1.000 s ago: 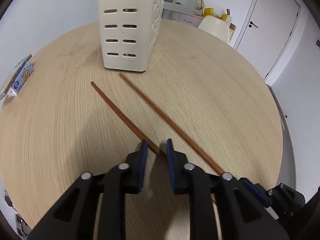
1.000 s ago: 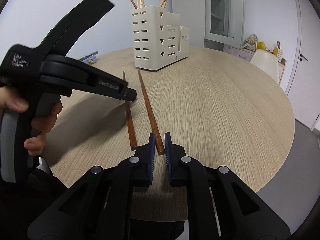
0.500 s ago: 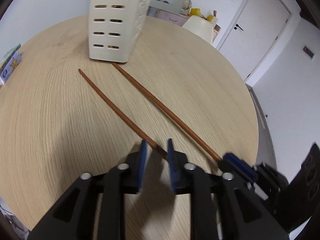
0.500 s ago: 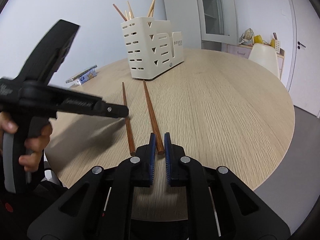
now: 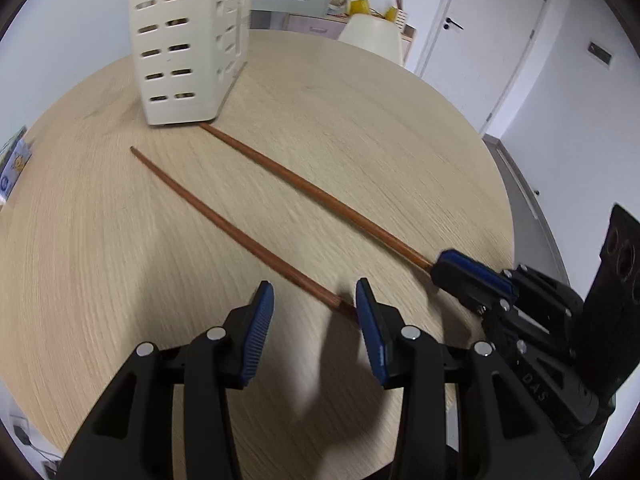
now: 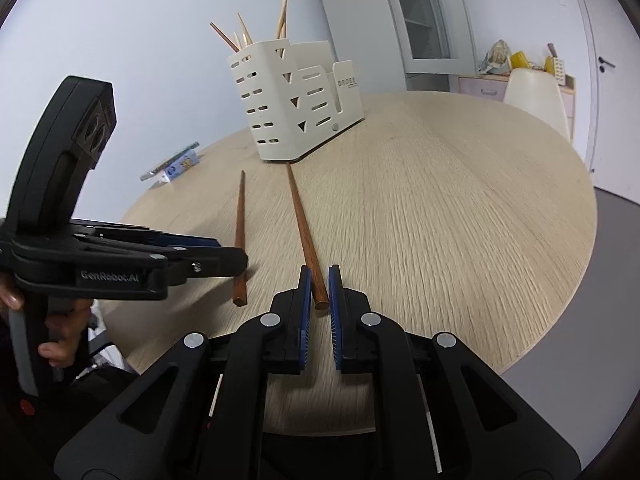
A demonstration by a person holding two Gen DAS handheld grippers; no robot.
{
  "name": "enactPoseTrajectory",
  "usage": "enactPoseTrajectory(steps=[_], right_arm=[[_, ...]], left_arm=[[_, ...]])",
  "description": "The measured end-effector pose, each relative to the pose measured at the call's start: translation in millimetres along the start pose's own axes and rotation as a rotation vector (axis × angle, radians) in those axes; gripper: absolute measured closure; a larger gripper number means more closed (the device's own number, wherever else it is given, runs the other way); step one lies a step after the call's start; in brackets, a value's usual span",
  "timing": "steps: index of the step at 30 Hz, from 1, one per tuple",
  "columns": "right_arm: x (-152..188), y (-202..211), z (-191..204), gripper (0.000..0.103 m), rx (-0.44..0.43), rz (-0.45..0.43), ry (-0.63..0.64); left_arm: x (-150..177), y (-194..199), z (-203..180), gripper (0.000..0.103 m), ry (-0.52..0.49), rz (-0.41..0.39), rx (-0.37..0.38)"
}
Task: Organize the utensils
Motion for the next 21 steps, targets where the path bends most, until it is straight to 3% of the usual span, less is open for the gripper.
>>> enactPoseTrajectory(steps=[5, 13, 18, 21], right_arm=[[-0.4, 0.9, -3.5, 0.095, -0.014, -0.004, -0.01], [-0.7, 2.3, -6.9, 0.095, -0.018, 0.0, -0.014], [-0.7, 2.8, -3.6, 0.095, -0.018, -0.001, -0.004], [0.0, 2.7, -1.2, 0.095, -0.023, -0.002, 0.006]], left_arm=[[5.3, 0.5, -13.0, 0.056, -0.04, -0.004, -0.001], [15.6, 0.5, -20.1, 0.056, -0.127, -0.036, -0.085], [21.0, 4.3, -7.1, 0.067, -0.1, -0.052, -0.098], [29.7, 10.4, 2.1, 0.068, -0.092, -0.063, -0.12]])
Point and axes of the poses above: each gripper's, at about its wrist camera, not at the fingertips, and y roughly against the way its jaws point, z to its left, x to its underside, the point moved 4 cm from there along -y, roughly the way its jaws point, and after that the axes turned 13 degrees about -y, right-handed, at the moved point
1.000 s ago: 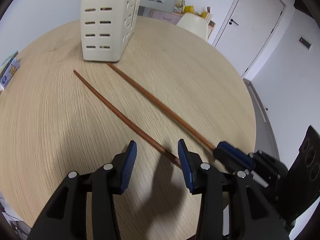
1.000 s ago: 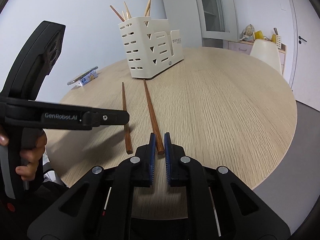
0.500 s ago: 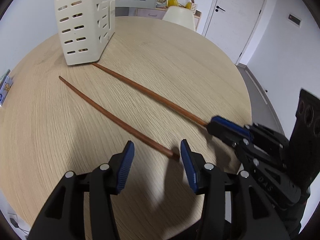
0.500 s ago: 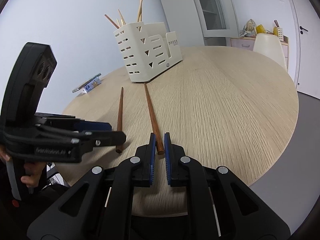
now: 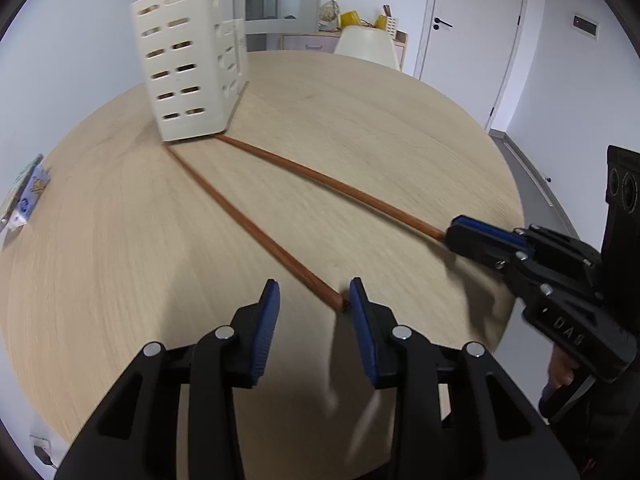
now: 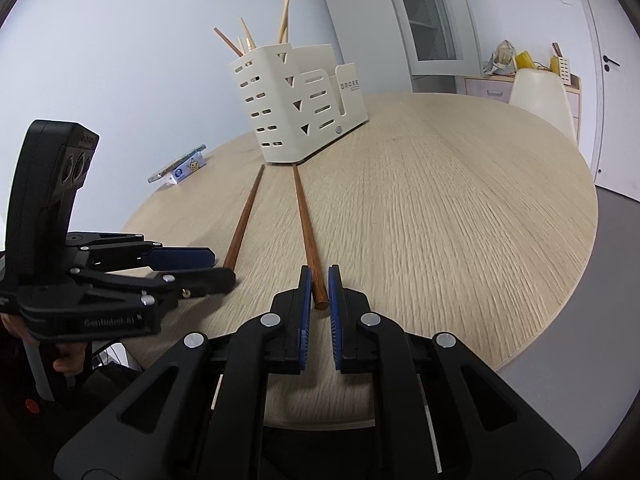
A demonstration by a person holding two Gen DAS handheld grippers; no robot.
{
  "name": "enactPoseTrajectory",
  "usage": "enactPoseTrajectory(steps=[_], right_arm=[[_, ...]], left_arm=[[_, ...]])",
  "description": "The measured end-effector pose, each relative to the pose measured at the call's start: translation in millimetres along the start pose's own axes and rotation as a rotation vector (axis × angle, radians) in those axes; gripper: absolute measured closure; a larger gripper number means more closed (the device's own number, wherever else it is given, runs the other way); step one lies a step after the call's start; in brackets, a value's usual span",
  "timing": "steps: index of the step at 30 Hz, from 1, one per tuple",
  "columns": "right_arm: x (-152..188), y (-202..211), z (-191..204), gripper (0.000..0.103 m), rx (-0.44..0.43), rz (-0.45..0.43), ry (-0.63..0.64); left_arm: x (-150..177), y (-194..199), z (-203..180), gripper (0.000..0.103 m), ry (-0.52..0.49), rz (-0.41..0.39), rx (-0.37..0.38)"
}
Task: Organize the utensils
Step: 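Close the left tool on the other brown chopstick while the right holds its own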
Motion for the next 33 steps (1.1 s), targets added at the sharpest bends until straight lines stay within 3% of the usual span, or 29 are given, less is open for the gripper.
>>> enactPoseTrajectory(steps=[13, 20, 24, 30, 33], right_arm=[[4.5, -0.7, 7.1, 0.093, -0.017, -0.016, 0.038], [7.2, -7.5, 10.5, 0.091, 0.052, -0.017, 0.079], [10.0, -12.3, 15.8, 0.091, 0.107, -0.02, 0.126], [12.6, -18.1, 26.1, 0.09, 0.184, -0.028, 0.193], [13.6, -17.4, 26.7, 0.095, 0.176, -0.032, 0.209]], left_arm=[[25.8, 18.3, 14.2, 0.068, 0.015, -0.047, -0.073], [35.8, 22.1, 15.3, 0.068, 0.004, -0.084, -0.081], [40.6, 24.9, 19.3, 0.077, 0.003, -0.104, -0.087], [44.4, 26.2, 20.3, 0.08, -0.006, -0.137, -0.099], [47.2, 25.6, 23.4, 0.095, -0.008, -0.155, -0.135]])
Point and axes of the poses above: each gripper's, at about its wrist camera, not at the fingertips, and y roughly against the way its jaws point, z to its left, x to its underside, the point moved 4 cm from there along -y, roughly the way its jaws point, and after that the axes turned 13 degrees about -y, right-handed, at the moved point
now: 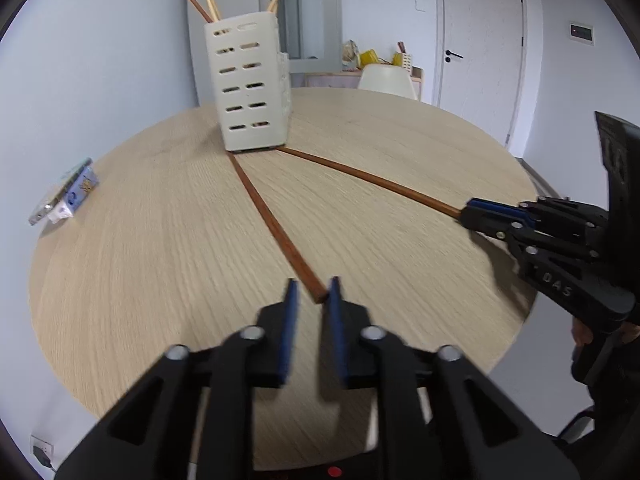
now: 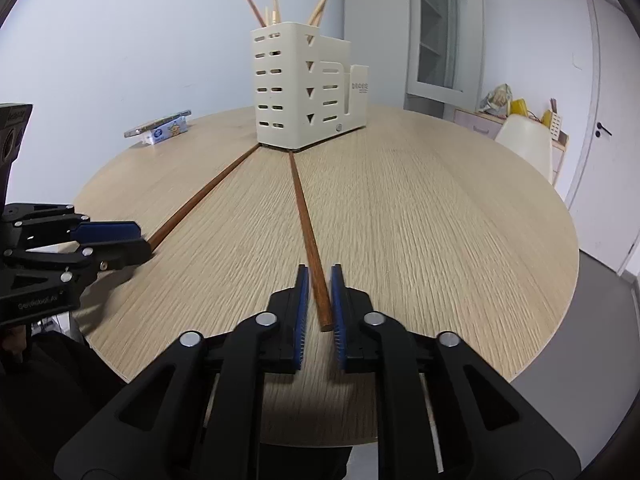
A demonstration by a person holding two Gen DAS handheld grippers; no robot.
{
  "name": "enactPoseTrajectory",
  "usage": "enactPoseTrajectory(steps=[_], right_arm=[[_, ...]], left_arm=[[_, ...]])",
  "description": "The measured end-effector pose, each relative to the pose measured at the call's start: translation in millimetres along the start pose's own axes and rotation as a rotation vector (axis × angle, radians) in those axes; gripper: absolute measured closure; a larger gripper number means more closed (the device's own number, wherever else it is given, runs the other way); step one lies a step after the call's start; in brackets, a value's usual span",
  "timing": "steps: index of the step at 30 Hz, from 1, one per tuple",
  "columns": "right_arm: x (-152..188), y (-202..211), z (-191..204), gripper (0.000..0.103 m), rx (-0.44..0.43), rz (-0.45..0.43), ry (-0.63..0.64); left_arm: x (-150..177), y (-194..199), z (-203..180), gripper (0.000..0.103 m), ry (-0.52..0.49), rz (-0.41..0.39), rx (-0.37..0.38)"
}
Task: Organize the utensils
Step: 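Close the left tool on the other brown chopstick while the right holds its own, then lift both brown chopsticks and carry them up over the white holder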
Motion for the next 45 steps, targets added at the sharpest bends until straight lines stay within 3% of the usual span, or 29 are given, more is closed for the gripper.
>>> enactPoseTrajectory(steps=[3, 7, 13, 18, 23, 31, 45], right_arm=[[1.5, 1.6, 0.9, 0.095, 0.002, -0.02, 0.013], [-0.7, 7.6, 1.8, 0.096, -0.062, -0.033, -0.023], [-17.6, 38.1, 11.7, 0.097, -0.167, -0.129, -0.077], [-44.0, 69.4, 17.0, 0.097, -0.2, -0.247, -0.108], [-71.9, 84.9, 22.6, 0.097, -0.23, -0.342, -0.139], [-114.5, 83.6, 38.4, 0.097, -0.222, -0.403, -0.129], [-158.4, 68.0, 50.3, 0.097, -0.193, -0.411, -0.106]], left_arm=[[2.5, 0.8, 6.2, 0.095, 0.031, -0.018, 0.025], [4.0, 4.3, 17.4, 0.095, 0.068, -0.055, 0.055], [-8.9, 38.1, 41.7, 0.096, 0.091, -0.207, 0.019], [-24.3, 68.9, 61.4, 0.096, 0.093, -0.324, -0.03], [-33.7, 83.4, 75.0, 0.096, 0.11, -0.382, -0.057], [-65.3, 103.8, 106.1, 0.096, 0.134, -0.484, -0.069], [-109.2, 85.1, 153.3, 0.097, 0.2, -0.505, -0.014]])
Point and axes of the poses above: each gripper's, at about its wrist camera, not at the fingertips, and y roughly against the way its jaws point, z to its left, x to its underside, the point moved 4 cm from there along -y, roughly the way its jaws point, and after that the axes turned 13 degrees about -y, right-handed, at the moved point
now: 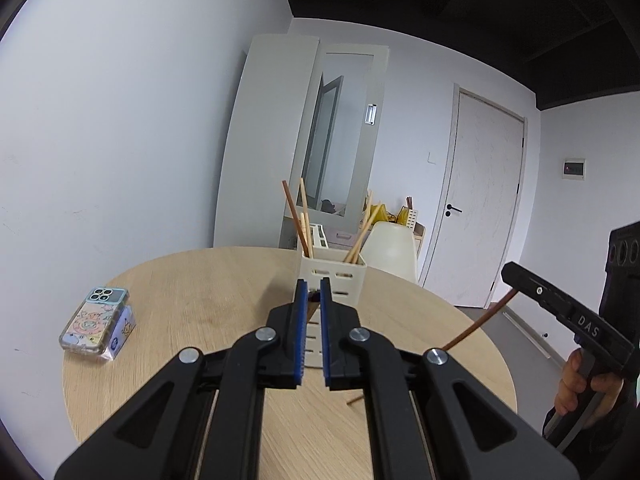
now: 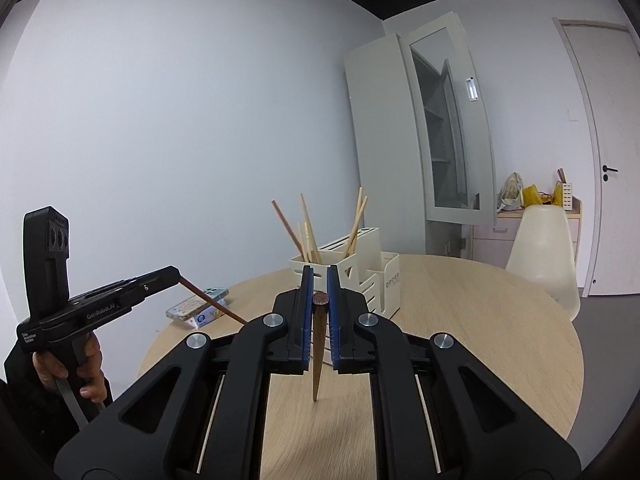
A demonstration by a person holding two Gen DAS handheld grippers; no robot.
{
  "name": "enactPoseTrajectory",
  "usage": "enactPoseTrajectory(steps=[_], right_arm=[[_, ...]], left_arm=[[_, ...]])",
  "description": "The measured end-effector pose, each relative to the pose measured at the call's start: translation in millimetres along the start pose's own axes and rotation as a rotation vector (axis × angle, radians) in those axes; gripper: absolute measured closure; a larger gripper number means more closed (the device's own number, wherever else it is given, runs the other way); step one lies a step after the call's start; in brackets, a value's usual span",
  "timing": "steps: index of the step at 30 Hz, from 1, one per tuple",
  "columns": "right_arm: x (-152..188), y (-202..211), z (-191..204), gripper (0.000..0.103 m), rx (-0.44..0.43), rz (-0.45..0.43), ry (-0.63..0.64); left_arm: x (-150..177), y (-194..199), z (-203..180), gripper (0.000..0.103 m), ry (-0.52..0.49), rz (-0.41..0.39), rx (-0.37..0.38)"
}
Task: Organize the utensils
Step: 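Lift both brown chopsticks and carry them up over the white holder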
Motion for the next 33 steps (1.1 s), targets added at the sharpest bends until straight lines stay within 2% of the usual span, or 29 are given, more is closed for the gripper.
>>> enactPoseTrajectory(steps=[3, 10, 17, 18, 22, 25, 28, 30, 31, 32, 33], right_arm=[[-5.4, -6.3, -1.2, 0.097, 0.002, -0.004, -0.004], [-17.3, -17.6, -4.2, 0.097, -0.007, 0.012, -0.036], [-40.9, -35.6, -5.3, 0.097, -0.021, 0.01, -0.05], [-43.3, -37.6, -4.7, 0.097, -0.021, 0.006, -0.047], [-54.3, -45.8, -1.0, 0.097, -0.037, 0.001, -0.047], [-65.2, -51.2, 4.9, 0.097, -0.052, -0.013, -0.044], [-67.0, -57.4, 10.6, 0.097, -0.049, -0.015, -0.028], [-62.8, -58.1, 11.8, 0.097, -0.05, -0.009, -0.027], [-61.2, -58.3, 11.7, 0.097, -0.047, -0.006, -0.028], [-60.3, -58.3, 11.2, 0.097, -0.043, -0.007, -0.031], [-59.2, -58.3, 10.8, 0.097, -0.043, -0.002, -0.034]], left_arm=[[-7.7, -6.8, 6.3, 0.097, -0.004, 0.004, -0.002], [-34.8, -21.4, 21.4, 0.097, 0.014, 0.015, 0.062], [-53.7, -27.7, 32.2, 0.098, -0.015, 0.02, 0.072], [-55.2, -27.3, 33.4, 0.103, -0.02, 0.02, 0.08], [-65.6, -26.6, 38.9, 0.103, -0.011, 0.021, 0.131], [-69.0, -28.6, 40.4, 0.103, -0.029, 0.026, 0.129], [-55.0, -38.3, 41.0, 0.103, -0.083, 0.075, 0.097], [-45.7, -46.3, 40.4, 0.103, -0.112, 0.109, 0.098], [-39.2, -52.0, 37.9, 0.102, -0.142, 0.135, 0.127], [-32.1, -58.5, 33.6, 0.099, -0.181, 0.169, 0.162], [-26.1, -63.7, 30.7, 0.089, -0.215, 0.198, 0.172]])
Point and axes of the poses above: each gripper's, at about its wrist camera, not at the fingertips, and y roughly against the way its jaws point, z to its left, x to its underside, the point moved 4 cm from there along -y, roughly the way its jaws point, and after that the axes turned 13 degrees about -y, right-handed, at the moved point
